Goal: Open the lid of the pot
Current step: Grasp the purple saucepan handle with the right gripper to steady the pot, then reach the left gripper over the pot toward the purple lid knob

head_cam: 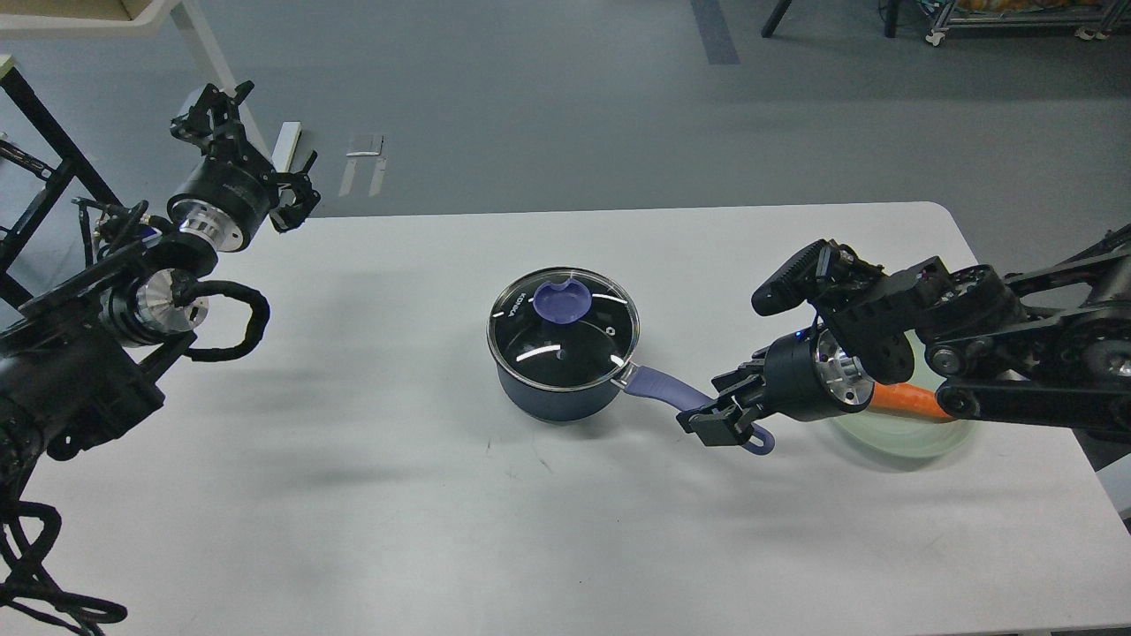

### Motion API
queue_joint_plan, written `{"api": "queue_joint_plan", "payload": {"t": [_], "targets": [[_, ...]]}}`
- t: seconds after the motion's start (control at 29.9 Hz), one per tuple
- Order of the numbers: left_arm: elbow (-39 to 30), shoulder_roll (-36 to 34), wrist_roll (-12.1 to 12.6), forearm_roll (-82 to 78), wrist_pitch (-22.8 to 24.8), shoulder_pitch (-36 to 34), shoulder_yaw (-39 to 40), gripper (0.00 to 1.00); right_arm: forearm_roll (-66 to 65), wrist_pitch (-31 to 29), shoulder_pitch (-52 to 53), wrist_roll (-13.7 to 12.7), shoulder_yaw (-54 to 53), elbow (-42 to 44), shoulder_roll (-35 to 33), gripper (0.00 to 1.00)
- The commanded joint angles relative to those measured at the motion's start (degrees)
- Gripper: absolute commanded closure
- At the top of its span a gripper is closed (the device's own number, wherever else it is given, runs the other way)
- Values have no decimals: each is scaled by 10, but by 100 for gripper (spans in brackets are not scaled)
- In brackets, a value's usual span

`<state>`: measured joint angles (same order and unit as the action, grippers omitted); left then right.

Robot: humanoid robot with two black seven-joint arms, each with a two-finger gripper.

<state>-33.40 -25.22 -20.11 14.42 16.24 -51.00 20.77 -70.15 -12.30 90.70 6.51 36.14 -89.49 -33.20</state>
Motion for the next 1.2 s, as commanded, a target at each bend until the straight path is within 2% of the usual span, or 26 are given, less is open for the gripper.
{"api": "queue_joint_plan", "payload": {"t": [0.0,0.2,0.5,0.8,1.17], "targets": [[0,0,0,0,0,-1,1,1,0,0,-1,-1,10,3,6,33],[0,-1,0,0,0,-1,-1,1,1,1,-8,-1,10,11,13,38],[0,0,3,0,-3,-9,-2,1,1,-1,-5,-1,10,10,16,63],[0,3,5,-24,-2,-25,-6,1,1,0,-6,-1,10,10,16,70],[-5,2,-18,-313,4,-134,-6,1,12,-1,-4,1,10,11,15,71]]}}
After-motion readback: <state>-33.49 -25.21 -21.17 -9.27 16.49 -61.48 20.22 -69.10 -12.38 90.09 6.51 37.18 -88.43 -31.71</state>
